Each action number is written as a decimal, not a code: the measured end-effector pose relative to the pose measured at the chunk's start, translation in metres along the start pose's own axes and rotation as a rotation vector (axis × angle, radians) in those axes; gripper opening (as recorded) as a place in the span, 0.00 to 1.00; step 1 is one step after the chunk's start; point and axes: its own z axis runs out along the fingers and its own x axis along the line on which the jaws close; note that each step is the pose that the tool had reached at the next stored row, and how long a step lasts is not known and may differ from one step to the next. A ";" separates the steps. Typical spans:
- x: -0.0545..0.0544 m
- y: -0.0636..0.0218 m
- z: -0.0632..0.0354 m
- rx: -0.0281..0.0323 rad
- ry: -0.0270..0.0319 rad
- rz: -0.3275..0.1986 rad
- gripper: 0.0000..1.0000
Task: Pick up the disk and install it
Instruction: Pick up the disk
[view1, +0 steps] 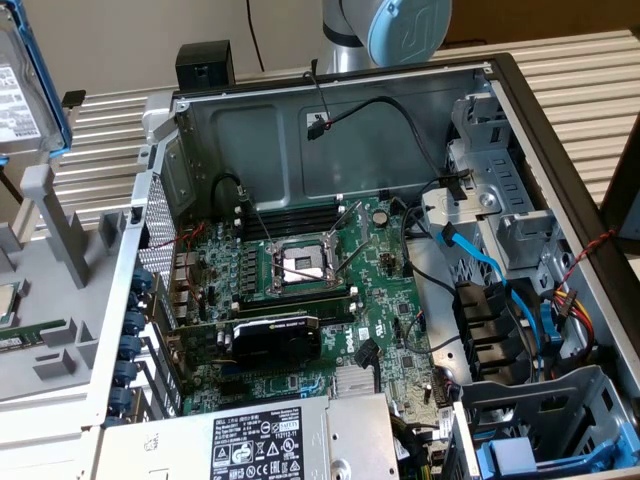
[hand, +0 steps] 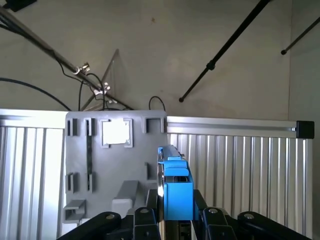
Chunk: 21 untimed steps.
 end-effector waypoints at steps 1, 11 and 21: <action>0.000 -0.0008 -0.0022 0.0001 0.0000 0.000 0.37; -0.002 -0.0147 -0.0279 0.0001 0.0000 0.000 0.37; -0.004 -0.0411 -0.0721 0.0001 0.0000 0.000 0.37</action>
